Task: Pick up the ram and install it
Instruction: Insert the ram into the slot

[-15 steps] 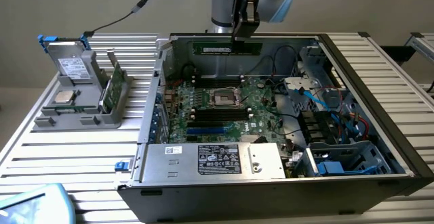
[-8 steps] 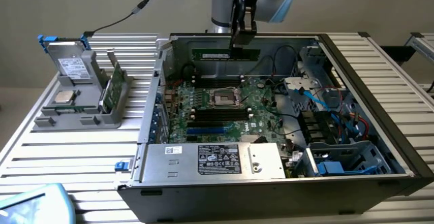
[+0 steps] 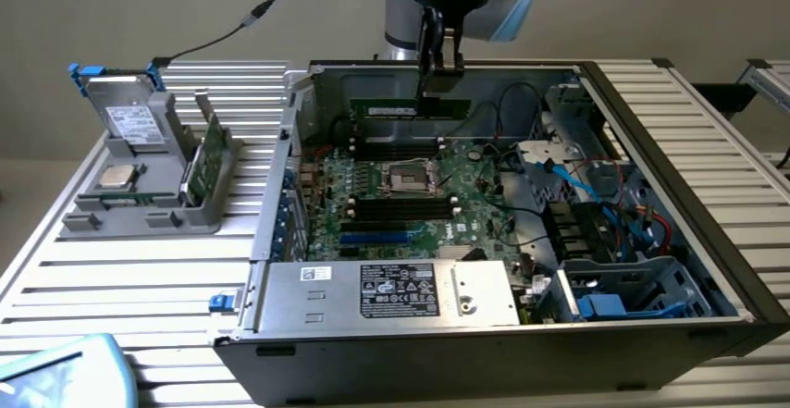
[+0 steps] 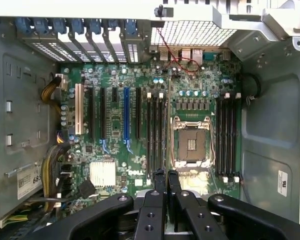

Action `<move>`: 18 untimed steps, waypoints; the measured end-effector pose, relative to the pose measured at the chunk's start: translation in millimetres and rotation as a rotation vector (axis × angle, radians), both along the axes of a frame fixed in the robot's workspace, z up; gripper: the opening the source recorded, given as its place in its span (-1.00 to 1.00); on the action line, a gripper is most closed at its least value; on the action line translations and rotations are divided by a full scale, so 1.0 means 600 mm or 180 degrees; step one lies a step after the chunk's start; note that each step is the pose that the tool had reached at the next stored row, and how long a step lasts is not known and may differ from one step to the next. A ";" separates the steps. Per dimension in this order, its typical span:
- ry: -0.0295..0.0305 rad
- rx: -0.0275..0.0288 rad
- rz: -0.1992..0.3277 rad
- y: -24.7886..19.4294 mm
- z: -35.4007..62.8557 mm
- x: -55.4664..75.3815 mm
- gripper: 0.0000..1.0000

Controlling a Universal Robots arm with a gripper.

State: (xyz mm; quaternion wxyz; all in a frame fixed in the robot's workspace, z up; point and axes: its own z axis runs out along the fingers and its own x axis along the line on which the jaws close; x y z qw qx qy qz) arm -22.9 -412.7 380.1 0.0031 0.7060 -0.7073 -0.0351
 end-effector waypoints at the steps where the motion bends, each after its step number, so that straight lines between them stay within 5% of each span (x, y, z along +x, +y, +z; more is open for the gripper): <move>1: 0.0000 0.0000 0.0002 0.0007 -0.003 0.000 -0.73; 18: -0.0008 -0.0013 0.0039 0.0080 -0.053 -0.002 -0.73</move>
